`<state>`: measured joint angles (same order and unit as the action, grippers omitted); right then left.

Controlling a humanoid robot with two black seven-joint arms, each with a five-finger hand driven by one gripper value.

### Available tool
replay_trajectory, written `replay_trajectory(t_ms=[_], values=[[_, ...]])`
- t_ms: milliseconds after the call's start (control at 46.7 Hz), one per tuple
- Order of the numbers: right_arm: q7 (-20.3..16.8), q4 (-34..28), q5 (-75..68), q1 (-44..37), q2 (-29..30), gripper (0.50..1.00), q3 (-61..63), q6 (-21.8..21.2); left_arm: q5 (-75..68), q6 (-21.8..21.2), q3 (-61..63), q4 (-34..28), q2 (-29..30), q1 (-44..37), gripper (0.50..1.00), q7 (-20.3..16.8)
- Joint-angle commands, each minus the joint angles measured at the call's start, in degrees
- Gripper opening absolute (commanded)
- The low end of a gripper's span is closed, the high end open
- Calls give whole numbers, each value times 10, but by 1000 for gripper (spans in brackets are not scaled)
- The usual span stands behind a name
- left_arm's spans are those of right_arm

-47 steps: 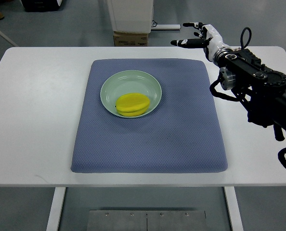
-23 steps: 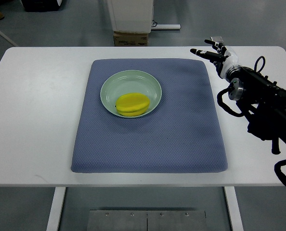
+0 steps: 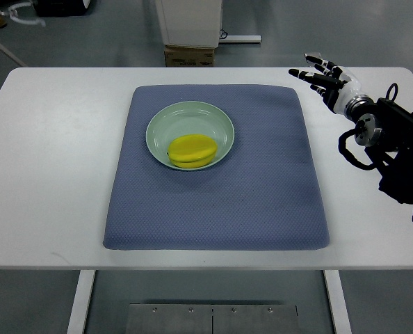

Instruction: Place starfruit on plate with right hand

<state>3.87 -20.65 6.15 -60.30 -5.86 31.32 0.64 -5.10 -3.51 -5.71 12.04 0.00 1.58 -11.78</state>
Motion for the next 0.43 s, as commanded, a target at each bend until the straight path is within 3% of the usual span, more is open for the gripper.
replay_trajectory(t_ms=[0, 407], values=[[-1, 0, 0, 2, -3, 1000, 1, 1, 0, 0, 0, 0, 0, 0, 1000, 0], [2, -1, 1, 12, -19, 1000, 1, 9, 0, 0, 0, 0, 0, 0, 1000, 0]])
